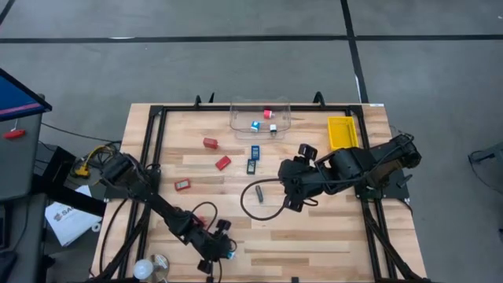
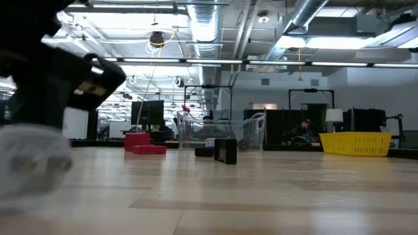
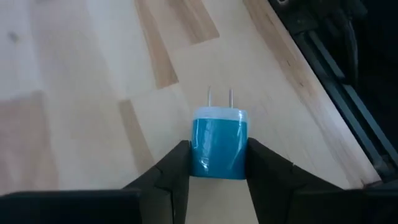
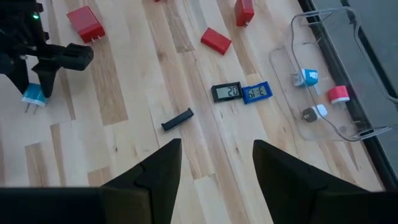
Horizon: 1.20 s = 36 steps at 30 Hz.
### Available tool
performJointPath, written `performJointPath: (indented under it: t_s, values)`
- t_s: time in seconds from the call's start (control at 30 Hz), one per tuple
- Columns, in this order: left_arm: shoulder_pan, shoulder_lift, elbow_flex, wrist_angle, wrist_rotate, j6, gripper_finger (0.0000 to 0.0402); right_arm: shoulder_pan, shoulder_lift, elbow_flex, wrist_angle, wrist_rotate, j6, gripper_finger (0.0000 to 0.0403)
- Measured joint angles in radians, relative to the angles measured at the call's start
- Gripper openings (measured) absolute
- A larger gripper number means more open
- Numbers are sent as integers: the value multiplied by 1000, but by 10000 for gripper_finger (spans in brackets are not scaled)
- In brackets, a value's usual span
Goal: Pick & Place Office items
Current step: Put the blue charger adapter into the transparent bin
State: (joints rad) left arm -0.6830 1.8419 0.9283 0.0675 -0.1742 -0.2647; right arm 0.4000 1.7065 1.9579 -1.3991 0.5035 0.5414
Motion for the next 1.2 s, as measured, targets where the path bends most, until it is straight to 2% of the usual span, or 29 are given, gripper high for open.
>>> performJointPath:
  t_s: [0.1,0.23,0.37,0.53,0.63,0.7,0.97,1.2]
  values:
    - [16,-37,-2,0,-47,27,117,10,0,0,1,31,-20,191]
    - [43,-148,-30,28,-79,78,117,42,8,0,16,48,-81,191]
    - [57,-306,-92,105,-46,161,123,104,43,1,35,64,-214,191]
    - [90,-490,-182,178,53,194,124,182,137,-1,53,163,-370,191]
    - [139,-565,-220,216,116,202,122,217,182,0,67,243,-429,191]
    - [179,-606,-241,247,177,205,124,223,204,0,123,257,-464,192]
    - [349,-635,-243,346,423,201,124,220,200,0,255,288,-598,221]
    - [407,-624,-244,411,541,188,125,191,184,0,439,271,-741,255]
